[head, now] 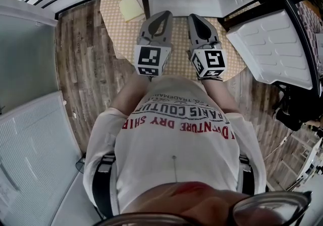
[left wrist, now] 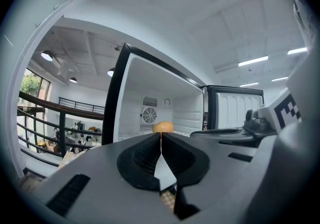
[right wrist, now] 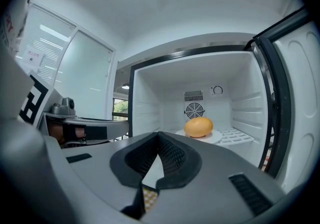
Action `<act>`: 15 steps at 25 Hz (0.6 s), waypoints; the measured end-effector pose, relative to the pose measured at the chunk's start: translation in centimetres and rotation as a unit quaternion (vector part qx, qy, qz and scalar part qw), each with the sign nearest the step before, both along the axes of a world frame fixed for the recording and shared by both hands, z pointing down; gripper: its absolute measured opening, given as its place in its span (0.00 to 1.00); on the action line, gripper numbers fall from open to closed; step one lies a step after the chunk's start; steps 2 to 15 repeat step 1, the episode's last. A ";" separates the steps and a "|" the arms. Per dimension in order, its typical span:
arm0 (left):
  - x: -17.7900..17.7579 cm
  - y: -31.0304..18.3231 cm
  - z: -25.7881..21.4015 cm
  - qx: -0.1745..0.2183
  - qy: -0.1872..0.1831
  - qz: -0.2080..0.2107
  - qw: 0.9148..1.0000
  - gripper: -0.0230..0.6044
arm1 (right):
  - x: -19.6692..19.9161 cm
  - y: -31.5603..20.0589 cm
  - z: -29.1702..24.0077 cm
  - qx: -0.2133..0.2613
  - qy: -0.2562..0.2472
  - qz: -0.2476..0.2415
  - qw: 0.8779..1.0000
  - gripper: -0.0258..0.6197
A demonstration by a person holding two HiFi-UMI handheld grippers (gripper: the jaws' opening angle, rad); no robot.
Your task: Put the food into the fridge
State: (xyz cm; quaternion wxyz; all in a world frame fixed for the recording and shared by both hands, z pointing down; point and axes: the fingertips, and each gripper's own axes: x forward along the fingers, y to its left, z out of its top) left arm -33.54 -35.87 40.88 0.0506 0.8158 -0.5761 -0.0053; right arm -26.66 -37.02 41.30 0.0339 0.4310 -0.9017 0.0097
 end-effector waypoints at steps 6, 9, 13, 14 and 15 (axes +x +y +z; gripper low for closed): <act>0.1 -0.1 -0.1 0.002 0.000 0.002 1.000 0.08 | 0.0 -0.1 0.0 -0.001 0.000 -0.001 1.000 0.08; 0.1 -0.1 -0.1 0.002 0.000 0.002 1.000 0.08 | 0.0 -0.1 0.0 -0.001 0.000 -0.001 1.000 0.08; 0.1 -0.1 -0.1 0.002 0.000 0.002 1.000 0.08 | 0.0 -0.1 0.0 -0.001 0.000 -0.001 1.000 0.08; 0.1 -0.1 -0.1 0.002 0.000 0.002 1.000 0.08 | 0.0 -0.1 0.0 -0.001 0.000 -0.001 1.000 0.08; 0.1 -0.1 -0.1 0.002 0.000 0.002 1.000 0.08 | 0.0 -0.1 0.0 -0.001 0.000 -0.001 1.000 0.08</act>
